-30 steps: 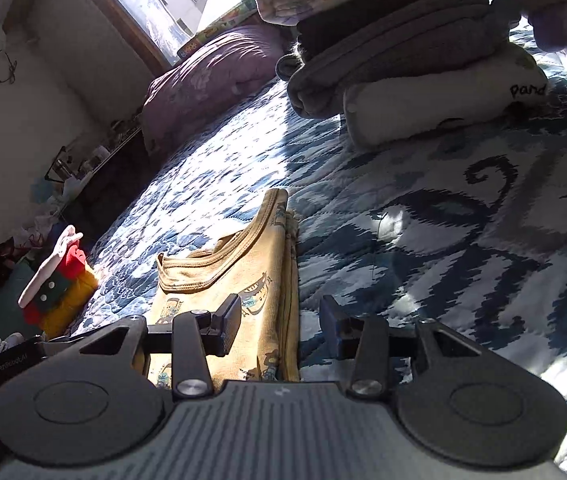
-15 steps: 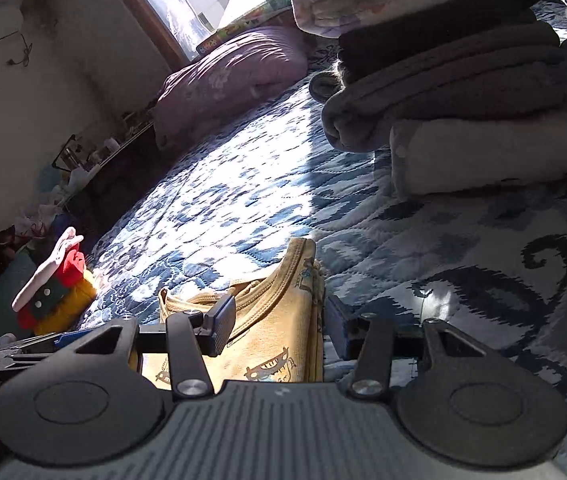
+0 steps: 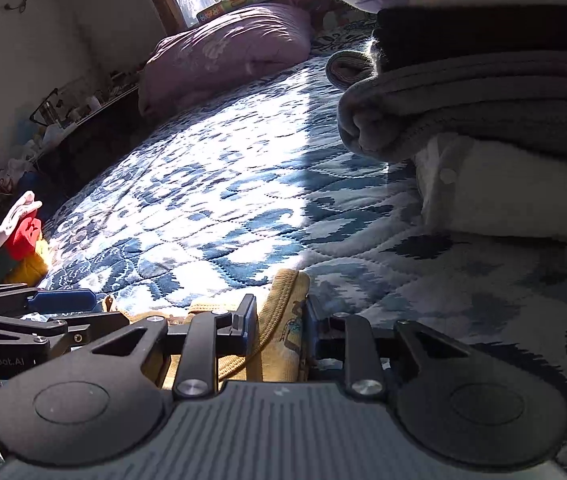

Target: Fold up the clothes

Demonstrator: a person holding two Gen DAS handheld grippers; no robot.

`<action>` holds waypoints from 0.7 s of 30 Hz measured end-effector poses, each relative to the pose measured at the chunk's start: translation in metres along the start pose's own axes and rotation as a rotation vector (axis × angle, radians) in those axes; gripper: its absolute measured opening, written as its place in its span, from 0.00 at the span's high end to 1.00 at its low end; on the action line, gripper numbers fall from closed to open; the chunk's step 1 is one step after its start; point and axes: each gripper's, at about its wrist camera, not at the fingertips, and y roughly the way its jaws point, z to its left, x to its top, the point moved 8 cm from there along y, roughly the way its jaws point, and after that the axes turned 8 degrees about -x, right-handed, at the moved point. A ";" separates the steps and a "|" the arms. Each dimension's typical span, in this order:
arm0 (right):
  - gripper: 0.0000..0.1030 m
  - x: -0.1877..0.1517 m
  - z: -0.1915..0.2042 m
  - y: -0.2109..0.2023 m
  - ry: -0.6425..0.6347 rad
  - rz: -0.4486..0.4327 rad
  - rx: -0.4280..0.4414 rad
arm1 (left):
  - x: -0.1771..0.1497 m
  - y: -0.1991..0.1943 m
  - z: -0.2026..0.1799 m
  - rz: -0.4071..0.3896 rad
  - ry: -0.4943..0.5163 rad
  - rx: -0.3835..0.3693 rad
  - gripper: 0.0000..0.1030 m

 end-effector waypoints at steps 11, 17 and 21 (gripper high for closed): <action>0.91 0.001 0.000 -0.011 -0.004 -0.067 -0.024 | -0.004 0.002 -0.013 -0.002 0.106 0.063 0.46; 0.92 0.002 0.000 -0.019 -0.014 -0.098 -0.037 | -0.004 0.004 -0.017 -0.002 0.132 0.062 0.67; 0.92 0.008 0.004 -0.043 -0.040 -0.126 -0.024 | -0.006 -0.005 -0.016 -0.020 0.085 -0.017 1.00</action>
